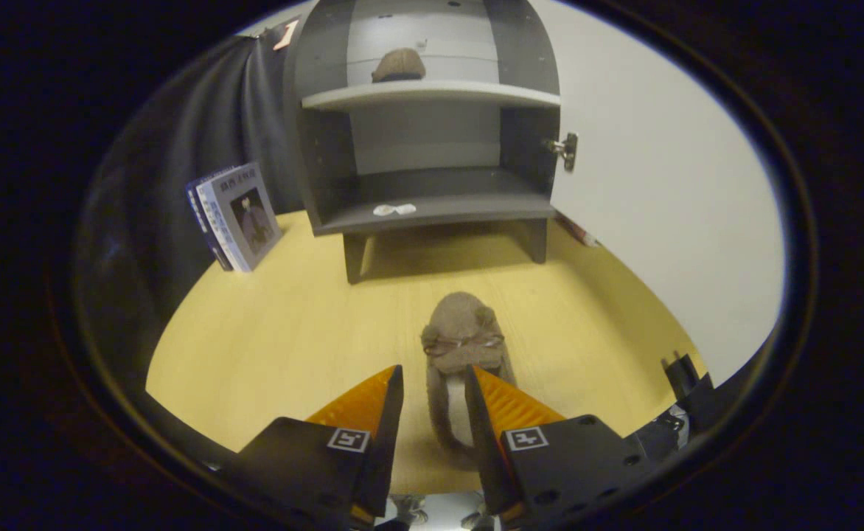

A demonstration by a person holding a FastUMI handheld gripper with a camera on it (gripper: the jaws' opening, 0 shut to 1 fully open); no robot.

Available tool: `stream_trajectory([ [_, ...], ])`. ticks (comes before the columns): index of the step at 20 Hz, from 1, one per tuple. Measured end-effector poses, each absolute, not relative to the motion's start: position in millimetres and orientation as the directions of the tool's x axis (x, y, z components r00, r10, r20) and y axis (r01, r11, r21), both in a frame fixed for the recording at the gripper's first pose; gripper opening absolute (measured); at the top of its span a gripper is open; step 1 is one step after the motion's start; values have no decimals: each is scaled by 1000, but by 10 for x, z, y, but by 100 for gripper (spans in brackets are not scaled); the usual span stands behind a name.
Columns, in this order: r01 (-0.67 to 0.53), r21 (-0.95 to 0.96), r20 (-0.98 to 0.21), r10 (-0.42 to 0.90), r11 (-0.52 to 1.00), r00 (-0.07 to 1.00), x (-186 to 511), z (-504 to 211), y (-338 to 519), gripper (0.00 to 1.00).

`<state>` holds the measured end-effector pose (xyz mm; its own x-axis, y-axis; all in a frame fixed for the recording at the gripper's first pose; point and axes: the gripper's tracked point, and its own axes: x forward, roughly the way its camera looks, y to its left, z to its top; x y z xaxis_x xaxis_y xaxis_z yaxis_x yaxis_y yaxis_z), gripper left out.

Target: Open the shoe cabinet door, grab the shoes and put them into the shoe cabinet, then close the shoe cabinet door.

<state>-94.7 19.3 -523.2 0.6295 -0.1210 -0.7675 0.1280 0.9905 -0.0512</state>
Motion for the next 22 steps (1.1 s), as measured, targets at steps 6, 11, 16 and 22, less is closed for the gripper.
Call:
stream_trajectory([
  [6, 99, -90, -843, -129, 991, 523, -1090, -5632, 183, 46],
  [11, 87, -116, -863, -144, 989, 484, -1110, -5701, 170, 36],
  [16, 60, -133, -871, -145, 989, 469, -1129, -5697, 206, 38],
  [22, 42, -152, -877, -155, 987, 455, -1133, -5712, 211, 11],
])
